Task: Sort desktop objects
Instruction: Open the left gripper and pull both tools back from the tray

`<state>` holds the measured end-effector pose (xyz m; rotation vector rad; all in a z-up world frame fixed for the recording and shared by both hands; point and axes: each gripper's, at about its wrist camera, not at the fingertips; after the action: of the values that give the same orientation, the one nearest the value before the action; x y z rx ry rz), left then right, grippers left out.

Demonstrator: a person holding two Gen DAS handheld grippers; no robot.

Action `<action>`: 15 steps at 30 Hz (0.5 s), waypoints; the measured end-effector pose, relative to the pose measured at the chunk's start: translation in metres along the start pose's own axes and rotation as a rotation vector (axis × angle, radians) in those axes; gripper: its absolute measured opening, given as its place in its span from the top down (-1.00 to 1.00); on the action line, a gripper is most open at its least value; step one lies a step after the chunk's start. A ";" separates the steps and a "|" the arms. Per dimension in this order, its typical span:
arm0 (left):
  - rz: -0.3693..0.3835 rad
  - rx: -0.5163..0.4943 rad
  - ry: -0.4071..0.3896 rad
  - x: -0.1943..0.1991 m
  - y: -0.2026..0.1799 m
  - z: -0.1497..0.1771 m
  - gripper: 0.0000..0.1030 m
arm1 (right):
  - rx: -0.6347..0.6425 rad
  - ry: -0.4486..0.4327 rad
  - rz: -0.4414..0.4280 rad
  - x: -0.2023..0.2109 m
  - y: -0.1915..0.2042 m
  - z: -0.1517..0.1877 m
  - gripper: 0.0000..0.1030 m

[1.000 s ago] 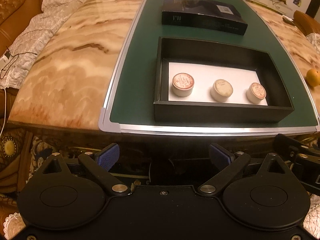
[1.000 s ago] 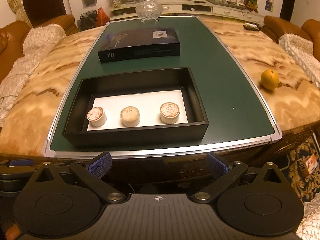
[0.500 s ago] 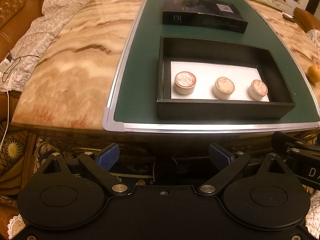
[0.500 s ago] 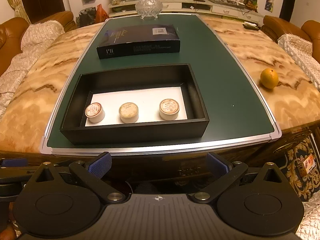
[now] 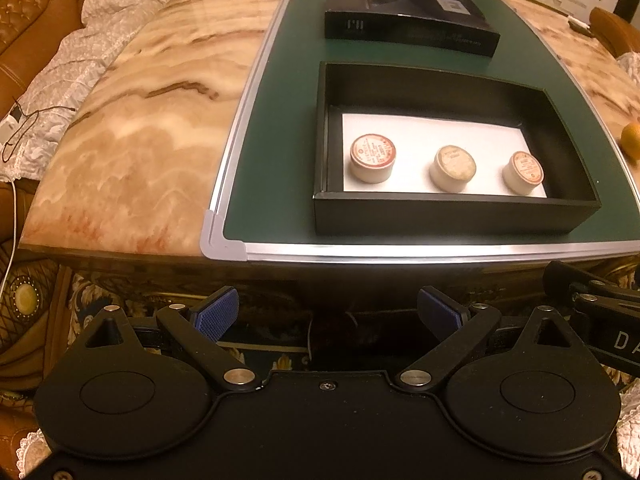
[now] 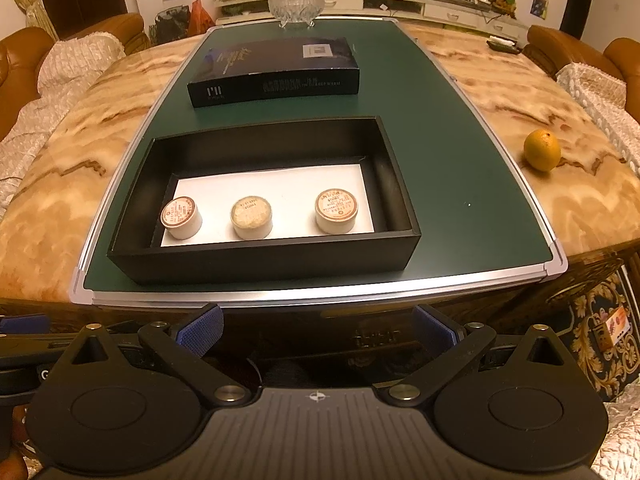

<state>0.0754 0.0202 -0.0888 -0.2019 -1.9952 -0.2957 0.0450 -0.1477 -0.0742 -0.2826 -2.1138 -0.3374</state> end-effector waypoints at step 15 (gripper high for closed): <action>0.002 -0.005 0.020 -0.012 0.000 -0.014 -0.89 | -0.003 0.023 0.000 -0.015 0.001 -0.011 -1.00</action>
<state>0.0923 0.0159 -0.0935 -0.2033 -1.9745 -0.3010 0.0621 -0.1520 -0.0810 -0.2787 -2.0910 -0.3425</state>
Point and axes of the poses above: each gripper's, at about its wrist camera, not at the fingertips, and x roughly against the way its jaws point, y to its left, z to its underside, and after that the axes turned 12 degrees about -x, right-handed
